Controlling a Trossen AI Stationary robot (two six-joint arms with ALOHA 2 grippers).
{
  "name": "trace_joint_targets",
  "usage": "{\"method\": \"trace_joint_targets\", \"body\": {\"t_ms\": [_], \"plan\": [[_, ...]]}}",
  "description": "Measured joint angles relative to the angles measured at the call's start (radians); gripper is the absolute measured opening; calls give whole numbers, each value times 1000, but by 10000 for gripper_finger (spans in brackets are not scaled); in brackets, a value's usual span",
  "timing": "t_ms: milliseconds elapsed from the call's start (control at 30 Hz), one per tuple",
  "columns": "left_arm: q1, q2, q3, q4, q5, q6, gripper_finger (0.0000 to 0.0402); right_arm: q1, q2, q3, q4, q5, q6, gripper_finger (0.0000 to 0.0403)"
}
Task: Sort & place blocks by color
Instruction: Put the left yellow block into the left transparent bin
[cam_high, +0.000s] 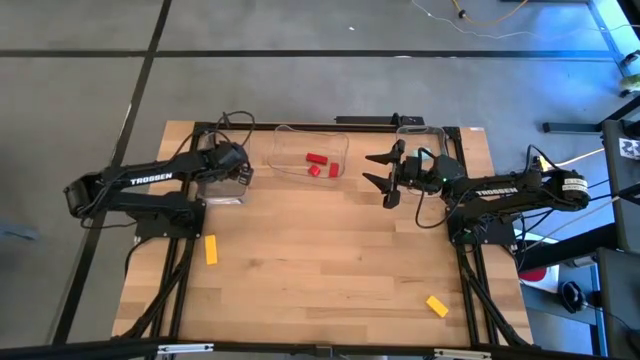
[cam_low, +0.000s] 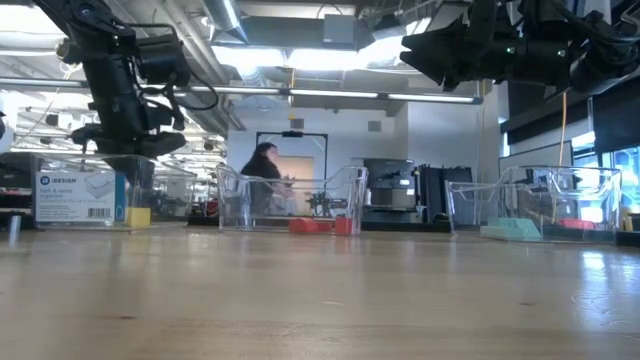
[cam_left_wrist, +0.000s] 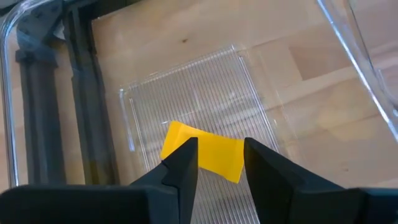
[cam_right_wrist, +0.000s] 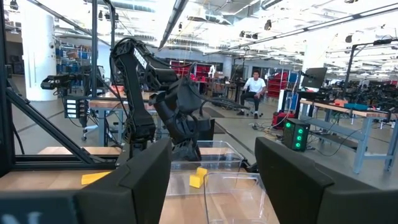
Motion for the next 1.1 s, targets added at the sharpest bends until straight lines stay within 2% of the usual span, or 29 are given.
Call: {"method": "trace_joint_targets", "body": {"t_ms": [133, 233, 433, 533, 600, 733, 833, 933, 1100], "plan": [[-13, -17, 30, 5, 16, 26, 121, 0, 0, 0, 0, 0, 0, 235], [-64, -49, 61, 33, 3, 63, 121, 0, 0, 0, 0, 0, 0, 235], [-239, -136, 92, 160, -134, 157, 121, 0, 0, 0, -9, -1, 0, 235], [-333, -173, 92, 251, -152, 235, 121, 0, 0, 0, -11, -1, 0, 235], [-397, -193, 93, 312, -140, 295, 121, 0, 0, 0, -13, -1, 0, 235], [-528, -216, 93, 426, -46, 481, 121, 0, 0, 0, -13, -1, 0, 235], [-602, -217, 93, 500, -4, 538, 121, 0, 0, 0, -15, -1, 0, 235], [-642, -218, 93, 531, -13, 574, 121, 0, 0, 0, -14, -1, 0, 235], [-648, -217, 93, 563, -107, 529, 121, 0, 0, 0, -15, 0, 0, 235]]}}
